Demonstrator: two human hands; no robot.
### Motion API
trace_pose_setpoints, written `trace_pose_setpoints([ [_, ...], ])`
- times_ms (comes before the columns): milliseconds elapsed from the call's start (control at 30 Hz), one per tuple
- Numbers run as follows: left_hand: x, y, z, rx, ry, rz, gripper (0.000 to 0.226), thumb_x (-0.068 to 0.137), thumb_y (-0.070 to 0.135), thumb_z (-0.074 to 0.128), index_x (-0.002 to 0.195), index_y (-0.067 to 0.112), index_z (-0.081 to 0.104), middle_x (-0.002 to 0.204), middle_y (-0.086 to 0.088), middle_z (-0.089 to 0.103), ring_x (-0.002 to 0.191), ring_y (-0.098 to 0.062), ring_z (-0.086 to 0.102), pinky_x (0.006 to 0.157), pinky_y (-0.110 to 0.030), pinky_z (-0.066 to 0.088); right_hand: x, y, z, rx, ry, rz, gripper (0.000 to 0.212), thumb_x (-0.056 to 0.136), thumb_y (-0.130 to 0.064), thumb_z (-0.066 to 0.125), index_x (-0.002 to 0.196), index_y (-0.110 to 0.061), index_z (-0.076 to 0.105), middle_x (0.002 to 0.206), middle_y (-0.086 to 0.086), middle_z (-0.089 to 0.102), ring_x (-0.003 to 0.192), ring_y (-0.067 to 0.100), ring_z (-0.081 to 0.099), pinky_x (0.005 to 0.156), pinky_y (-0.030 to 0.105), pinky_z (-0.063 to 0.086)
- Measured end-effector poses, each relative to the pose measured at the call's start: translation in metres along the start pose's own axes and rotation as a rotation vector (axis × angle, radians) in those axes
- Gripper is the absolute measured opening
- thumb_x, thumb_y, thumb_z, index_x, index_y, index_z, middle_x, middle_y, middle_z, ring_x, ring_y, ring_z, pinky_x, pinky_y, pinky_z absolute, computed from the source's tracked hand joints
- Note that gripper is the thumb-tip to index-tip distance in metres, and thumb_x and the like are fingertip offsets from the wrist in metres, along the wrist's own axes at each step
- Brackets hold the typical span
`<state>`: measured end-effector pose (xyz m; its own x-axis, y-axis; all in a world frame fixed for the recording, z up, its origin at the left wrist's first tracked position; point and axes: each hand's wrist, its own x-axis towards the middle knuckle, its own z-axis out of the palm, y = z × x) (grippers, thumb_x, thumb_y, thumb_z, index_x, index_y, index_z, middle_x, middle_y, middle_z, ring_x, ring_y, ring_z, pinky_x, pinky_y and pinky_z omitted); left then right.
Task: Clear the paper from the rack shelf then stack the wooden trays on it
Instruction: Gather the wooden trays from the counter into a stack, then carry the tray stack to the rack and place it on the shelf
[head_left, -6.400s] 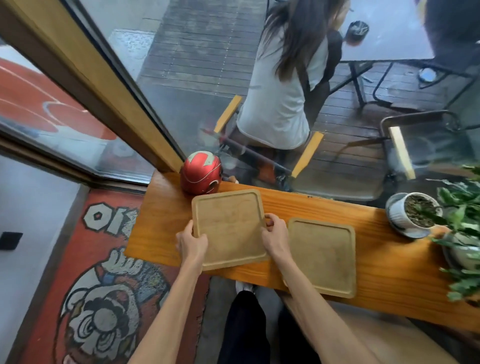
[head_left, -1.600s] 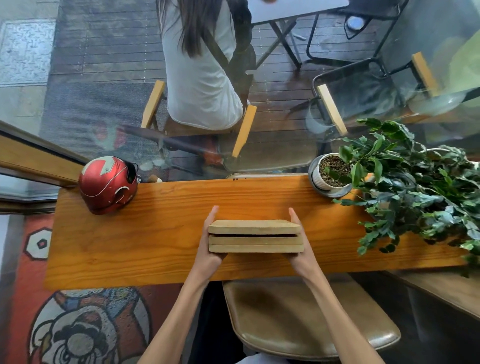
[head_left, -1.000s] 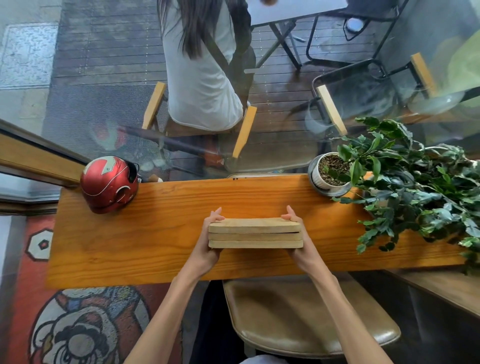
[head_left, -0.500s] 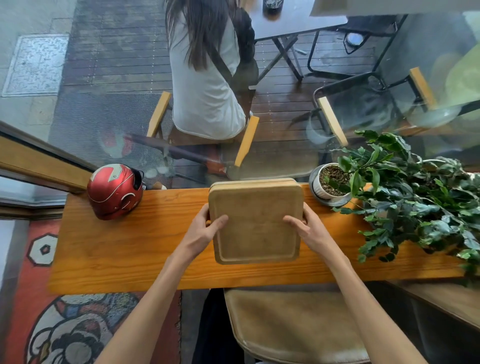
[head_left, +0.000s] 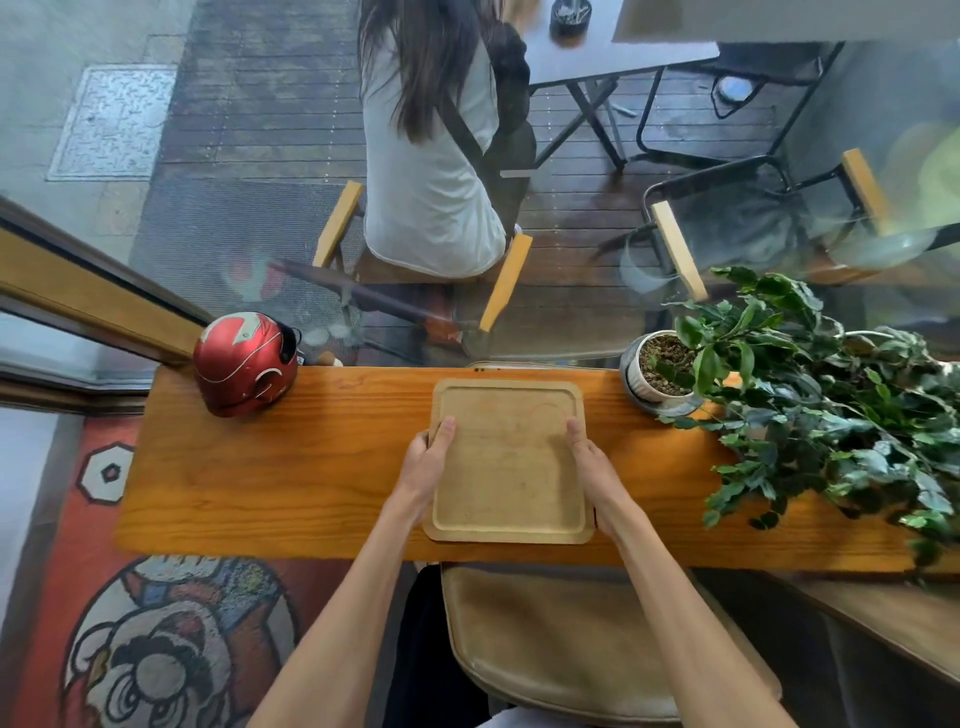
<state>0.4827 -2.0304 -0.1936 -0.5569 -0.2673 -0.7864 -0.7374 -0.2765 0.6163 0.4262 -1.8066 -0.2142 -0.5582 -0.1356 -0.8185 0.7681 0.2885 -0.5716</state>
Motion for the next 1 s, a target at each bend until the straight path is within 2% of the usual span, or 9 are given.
trace_pose_setpoints([
  [100,-0.022,0.008,0.004,-0.005,0.037,-0.006,0.05,0.092,0.052,0.057,0.123,0.013,0.052,0.114,-0.005,0.065,0.111,-0.027,0.061,0.1,-0.051,0.05,-0.016,-0.006,-0.006,-0.044,-0.076,-0.041,0.099,0.072,-0.092,0.037,0.145,-0.027,0.043,0.139,-0.003,0.056,0.123,0.02,0.055,0.11,0.05,0.04],
  [200,-0.047,0.01,0.006,-0.027,0.082,-0.014,0.068,0.09,0.054,0.06,0.134,0.003,0.05,0.117,-0.007,0.065,0.108,-0.026,0.063,0.094,-0.044,0.054,-0.033,-0.013,-0.007,-0.076,-0.025,-0.059,0.092,0.081,-0.083,0.041,0.146,-0.018,0.041,0.138,-0.005,0.051,0.128,0.025,0.05,0.113,0.049,0.037],
  [300,-0.077,0.01,0.003,-0.058,0.1,-0.004,0.074,0.087,0.055,0.063,0.138,0.004,0.046,0.109,-0.003,0.064,0.105,-0.023,0.063,0.085,-0.038,0.057,-0.055,-0.019,-0.006,-0.075,0.007,-0.083,0.09,0.08,-0.079,0.051,0.141,-0.014,0.049,0.131,0.005,0.061,0.116,0.024,0.058,0.106,0.049,0.044],
  [500,-0.132,0.007,-0.027,-0.175,-0.044,0.092,0.066,0.081,0.057,0.069,0.13,0.013,0.061,0.119,-0.009,0.072,0.109,-0.03,0.069,0.097,-0.052,0.053,-0.116,-0.037,-0.001,0.033,0.041,-0.167,0.046,0.086,-0.064,0.06,0.101,-0.022,0.069,0.109,0.006,0.072,0.105,0.027,0.067,0.098,0.048,0.053],
  [600,-0.152,0.017,-0.031,-0.089,-0.097,0.156,0.062,0.086,0.061,0.06,0.131,0.018,0.057,0.121,-0.008,0.07,0.109,-0.028,0.068,0.095,-0.052,0.054,-0.151,-0.034,0.005,0.133,0.074,-0.184,0.057,0.088,-0.061,0.059,0.115,-0.012,0.069,0.105,0.004,0.074,0.1,0.023,0.069,0.09,0.038,0.056],
  [667,-0.166,0.029,-0.029,-0.006,-0.142,0.215,0.049,0.092,0.055,0.055,0.126,0.02,0.058,0.118,-0.007,0.069,0.107,-0.027,0.067,0.092,-0.049,0.056,-0.178,-0.027,0.006,0.165,0.094,-0.21,0.064,0.085,-0.067,0.055,0.12,-0.016,0.067,0.112,0.001,0.072,0.103,0.019,0.068,0.088,0.032,0.055],
  [800,-0.187,0.047,-0.008,0.112,-0.285,0.279,0.046,0.094,0.052,0.054,0.127,0.021,0.058,0.117,-0.007,0.068,0.107,-0.028,0.067,0.09,-0.049,0.057,-0.235,-0.001,-0.013,0.228,0.182,-0.299,0.081,0.084,-0.074,0.046,0.147,-0.024,0.044,0.141,-0.013,0.048,0.136,0.017,0.044,0.112,0.032,0.035],
  [933,-0.226,0.037,0.047,0.194,-0.436,0.305,0.038,0.097,0.046,0.053,0.122,0.018,0.06,0.112,-0.008,0.069,0.1,-0.025,0.068,0.081,-0.043,0.058,-0.306,0.046,-0.045,0.381,0.324,-0.391,0.058,0.1,-0.058,0.027,0.15,-0.031,0.033,0.139,-0.014,0.046,0.129,0.008,0.043,0.1,0.021,0.041],
  [1000,-0.255,0.024,0.089,0.269,-0.541,0.32,0.039,0.097,0.047,0.052,0.12,0.018,0.062,0.112,-0.009,0.07,0.099,-0.026,0.069,0.081,-0.043,0.058,-0.342,0.074,-0.072,0.45,0.505,-0.437,0.054,0.1,-0.058,0.024,0.145,-0.032,0.04,0.134,-0.012,0.052,0.123,0.01,0.049,0.095,0.025,0.043],
])
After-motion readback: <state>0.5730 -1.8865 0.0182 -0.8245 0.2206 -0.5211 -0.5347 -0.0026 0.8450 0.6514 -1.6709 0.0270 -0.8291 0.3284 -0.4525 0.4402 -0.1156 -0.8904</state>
